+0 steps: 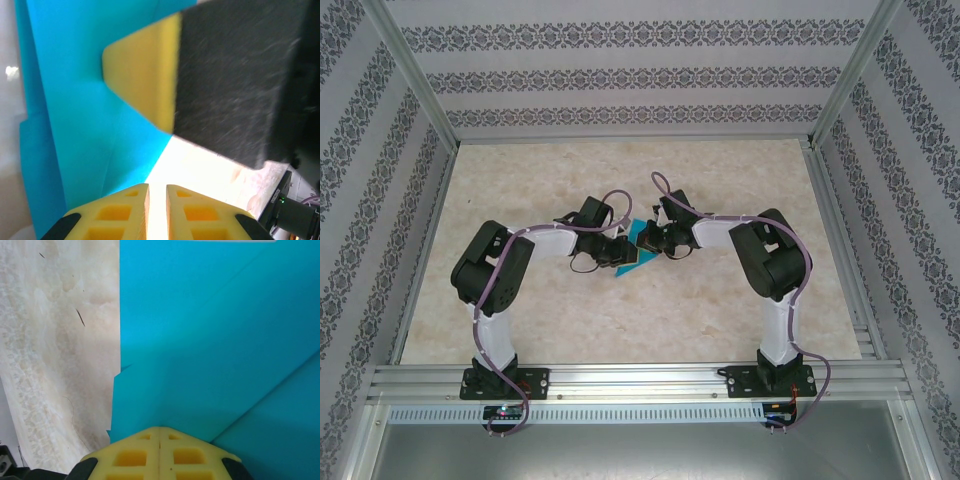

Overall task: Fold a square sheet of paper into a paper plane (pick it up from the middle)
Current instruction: Fourth fold the wing at the center of the table.

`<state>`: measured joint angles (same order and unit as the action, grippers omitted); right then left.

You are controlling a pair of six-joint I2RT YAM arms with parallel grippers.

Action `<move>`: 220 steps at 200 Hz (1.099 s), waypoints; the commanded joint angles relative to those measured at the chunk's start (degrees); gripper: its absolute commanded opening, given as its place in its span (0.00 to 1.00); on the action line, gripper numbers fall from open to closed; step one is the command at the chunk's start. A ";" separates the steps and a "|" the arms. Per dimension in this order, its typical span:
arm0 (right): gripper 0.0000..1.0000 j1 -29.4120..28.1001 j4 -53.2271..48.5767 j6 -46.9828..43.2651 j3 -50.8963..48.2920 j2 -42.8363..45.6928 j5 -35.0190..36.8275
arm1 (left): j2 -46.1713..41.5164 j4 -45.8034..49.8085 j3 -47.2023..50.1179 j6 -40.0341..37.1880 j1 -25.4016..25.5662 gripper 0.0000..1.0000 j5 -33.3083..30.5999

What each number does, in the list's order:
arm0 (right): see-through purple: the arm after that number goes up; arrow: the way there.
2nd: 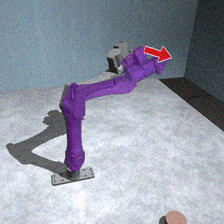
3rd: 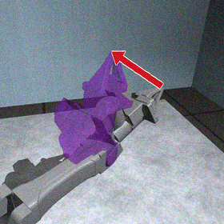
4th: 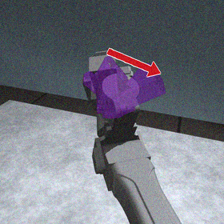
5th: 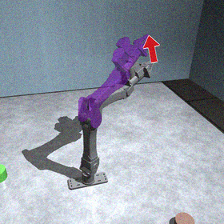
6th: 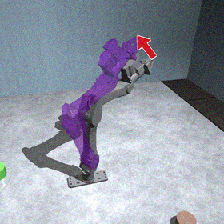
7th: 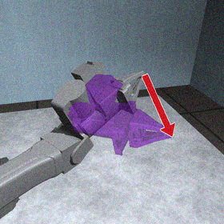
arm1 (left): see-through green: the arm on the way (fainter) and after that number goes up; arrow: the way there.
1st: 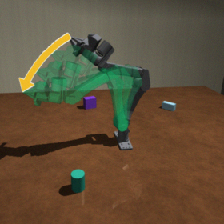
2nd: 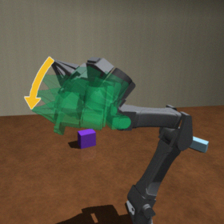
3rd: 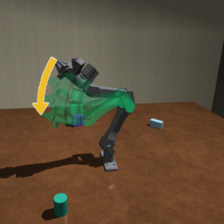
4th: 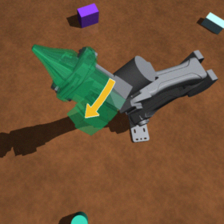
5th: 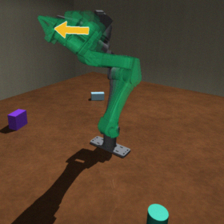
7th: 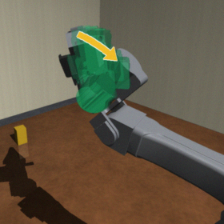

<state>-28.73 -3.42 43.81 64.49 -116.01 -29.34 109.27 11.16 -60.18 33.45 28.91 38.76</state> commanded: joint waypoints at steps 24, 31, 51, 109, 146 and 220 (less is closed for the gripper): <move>0.06 0.36 -4.95 -1.14 -0.33 -4.19 3.68 | -0.90 5.62 0.33 -2.76 -0.14 0.17 -2.38; 0.06 0.37 -5.13 -1.26 -0.23 -4.31 3.67 | -0.91 5.72 0.50 -2.87 -0.18 0.17 -2.74; 0.06 0.36 -5.71 -1.61 -0.07 -4.49 3.87 | -1.10 5.65 0.68 -2.87 -0.34 0.17 -3.62; 0.06 0.33 -9.14 -3.11 1.18 -5.76 4.89 | -2.66 3.00 2.99 -2.44 -2.67 0.17 -1.86; 0.06 0.34 -10.81 -3.62 1.52 -6.25 5.77 | -2.75 2.20 4.33 -2.36 -3.82 0.16 -1.06; 0.06 0.25 -12.55 -4.08 2.15 -6.94 6.40 | -3.46 2.69 8.40 -3.09 -5.17 0.09 -1.75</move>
<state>-28.73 -8.60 41.69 68.25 -117.71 -30.06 107.13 11.31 -54.41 31.88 24.73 38.35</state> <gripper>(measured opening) 0.061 0.100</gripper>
